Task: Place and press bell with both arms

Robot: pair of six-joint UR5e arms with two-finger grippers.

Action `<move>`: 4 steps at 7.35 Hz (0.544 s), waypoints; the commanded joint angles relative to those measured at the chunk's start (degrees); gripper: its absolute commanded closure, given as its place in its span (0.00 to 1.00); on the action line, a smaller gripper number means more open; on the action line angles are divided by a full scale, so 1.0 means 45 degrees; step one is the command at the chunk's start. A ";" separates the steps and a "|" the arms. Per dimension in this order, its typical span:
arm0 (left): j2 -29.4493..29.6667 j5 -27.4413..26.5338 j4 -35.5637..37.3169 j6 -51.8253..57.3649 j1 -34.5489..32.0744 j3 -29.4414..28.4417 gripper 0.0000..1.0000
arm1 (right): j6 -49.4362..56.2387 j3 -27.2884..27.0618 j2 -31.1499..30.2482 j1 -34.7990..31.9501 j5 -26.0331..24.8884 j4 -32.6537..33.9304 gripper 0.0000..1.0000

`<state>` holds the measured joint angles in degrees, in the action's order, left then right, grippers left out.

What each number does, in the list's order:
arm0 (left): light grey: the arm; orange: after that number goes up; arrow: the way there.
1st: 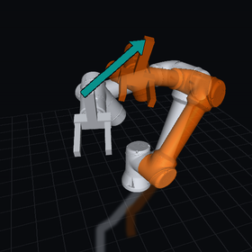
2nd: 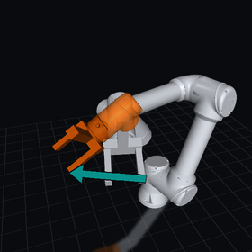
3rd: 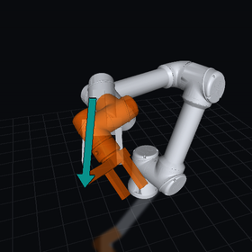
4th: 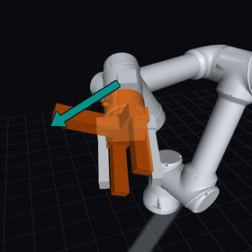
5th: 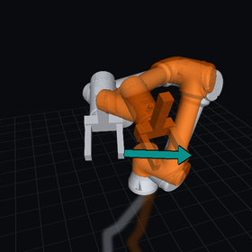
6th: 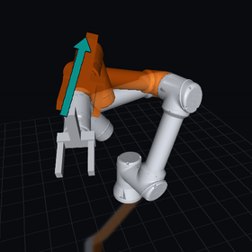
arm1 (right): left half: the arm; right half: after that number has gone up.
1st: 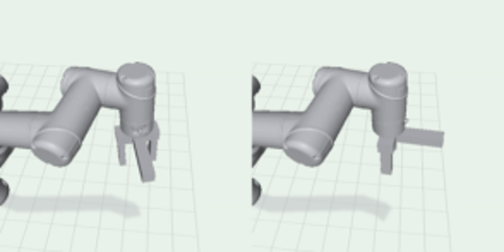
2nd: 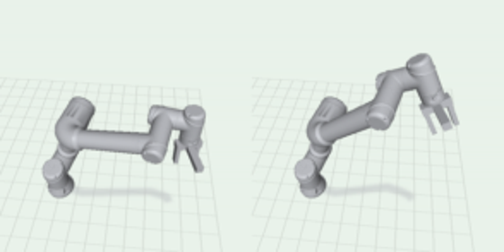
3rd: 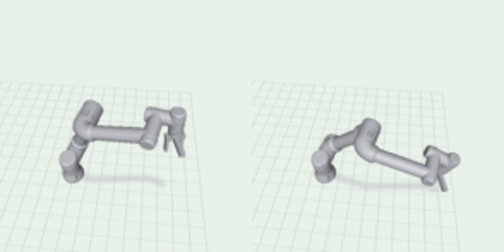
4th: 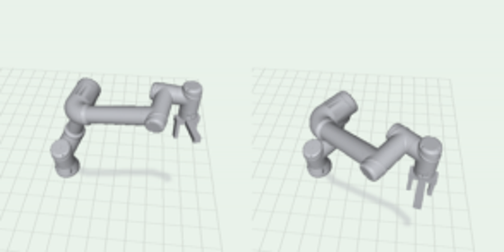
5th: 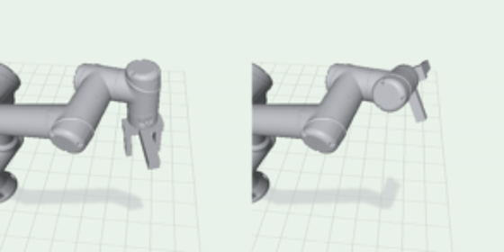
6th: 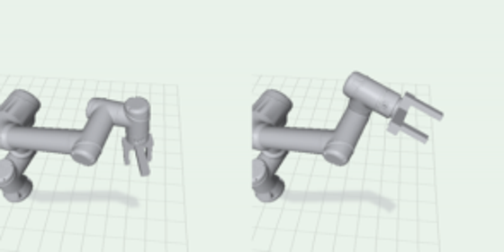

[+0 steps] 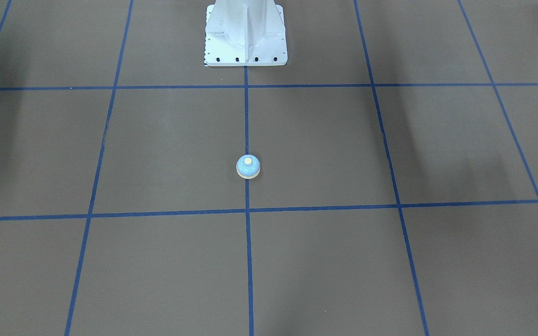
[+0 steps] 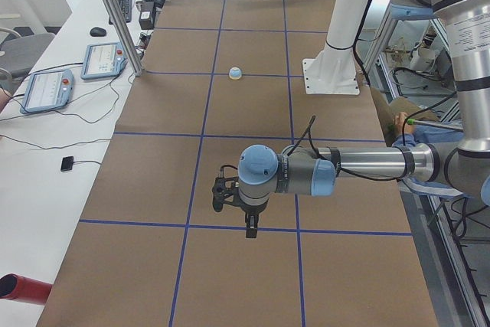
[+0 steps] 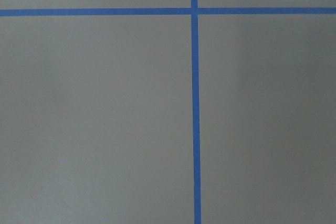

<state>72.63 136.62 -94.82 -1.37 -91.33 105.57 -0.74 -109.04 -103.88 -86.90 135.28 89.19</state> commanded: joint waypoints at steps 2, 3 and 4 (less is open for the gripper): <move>-0.0104 -0.0049 -0.0004 -0.0028 -0.0036 0.0134 0.00 | 0.0047 0.0071 -0.0039 -0.0024 -0.0274 0.0044 0.00; -0.0124 0.0087 -0.0004 -0.0009 -0.0056 0.0270 0.00 | 0.0067 0.0091 -0.0021 -0.0005 -0.0527 0.0025 0.00; -0.0124 0.0069 0.0016 -0.0008 -0.0056 0.0464 0.00 | 0.0067 0.0168 0.0076 -0.0004 -0.0530 0.0005 0.00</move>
<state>72.12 136.78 -94.81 -1.44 -91.54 106.74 -0.48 -108.60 -103.88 -86.96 133.41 89.30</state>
